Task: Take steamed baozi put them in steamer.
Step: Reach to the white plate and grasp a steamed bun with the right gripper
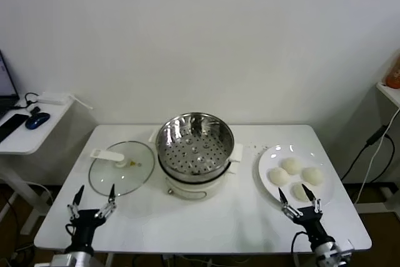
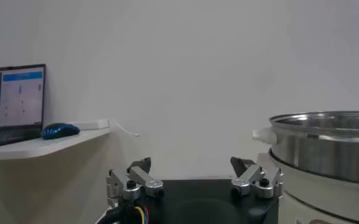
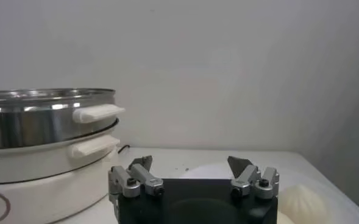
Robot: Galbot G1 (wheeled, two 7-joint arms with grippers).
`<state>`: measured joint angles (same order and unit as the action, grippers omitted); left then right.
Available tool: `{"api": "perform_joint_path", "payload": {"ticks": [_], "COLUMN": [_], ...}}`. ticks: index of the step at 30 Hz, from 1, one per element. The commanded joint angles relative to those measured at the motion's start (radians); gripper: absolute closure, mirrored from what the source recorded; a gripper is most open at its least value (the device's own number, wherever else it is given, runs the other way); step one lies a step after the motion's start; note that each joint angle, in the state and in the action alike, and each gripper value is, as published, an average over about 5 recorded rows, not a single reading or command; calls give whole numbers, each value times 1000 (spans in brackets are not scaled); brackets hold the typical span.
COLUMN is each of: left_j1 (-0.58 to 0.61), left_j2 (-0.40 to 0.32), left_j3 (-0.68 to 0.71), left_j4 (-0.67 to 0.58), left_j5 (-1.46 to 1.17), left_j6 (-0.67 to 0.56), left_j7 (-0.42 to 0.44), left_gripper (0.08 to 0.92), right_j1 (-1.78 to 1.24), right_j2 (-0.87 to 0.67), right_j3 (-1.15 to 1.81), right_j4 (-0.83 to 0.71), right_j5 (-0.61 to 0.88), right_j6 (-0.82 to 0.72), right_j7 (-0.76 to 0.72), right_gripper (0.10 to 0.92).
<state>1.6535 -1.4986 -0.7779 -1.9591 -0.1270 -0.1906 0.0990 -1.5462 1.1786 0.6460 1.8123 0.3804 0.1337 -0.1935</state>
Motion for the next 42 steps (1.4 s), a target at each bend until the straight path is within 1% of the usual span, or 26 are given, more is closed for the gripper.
{"api": "perform_joint_path", "payload": {"ticks": [1,4,7,12,18,20,23,27,32,37,42], "left_j1": [2,1,-3,-13,-16,-18,-21,-30,-38,-41,-48], "left_j2": [4,7,11,9,19,24,30,33,30,31,31], "left_j3": [2,4,8,18,22,20,21,24,28,24,20], "left_j4": [3,2,4,3,12,18,26,35,38,33,27], "left_j5": [0,0,0,-1,-11,-22,-35,-38,-37,-38,-37], "left_j6": [-9,-9,-14,-16,-17,-16,-16,-13,-10,-5,3], "left_j7": [-2,-3,-2,-2,-3,-4,-4,-4,-4,-4,-4], "left_gripper": [177,177,177,177,177,177,177,177,177,177,177], "right_j1": [112,197,283,459,636,701,870,1213,1590,1794,1837], "right_j2": [-97,-208,-343,-533,-731,-788,-837,-827,-715,-559,-415], "right_j3": [25,26,4,-110,-260,-339,-495,-810,-1179,-1435,-1515], "right_j4": [9,-6,-51,-190,-333,-373,-453,-579,-738,-916,-1069], "right_j5": [-45,-72,-96,-124,-183,-204,-225,-251,-275,-322,-407], "right_j6": [-93,-159,-192,-214,-203,-172,-102,-6,24,59,84], "right_j7": [-57,-155,-298,-483,-849,-903,-934,-981,-1039,-1104,-1143], "right_gripper": [203,203,203,203,203,203,203,203,203,203,203]}}
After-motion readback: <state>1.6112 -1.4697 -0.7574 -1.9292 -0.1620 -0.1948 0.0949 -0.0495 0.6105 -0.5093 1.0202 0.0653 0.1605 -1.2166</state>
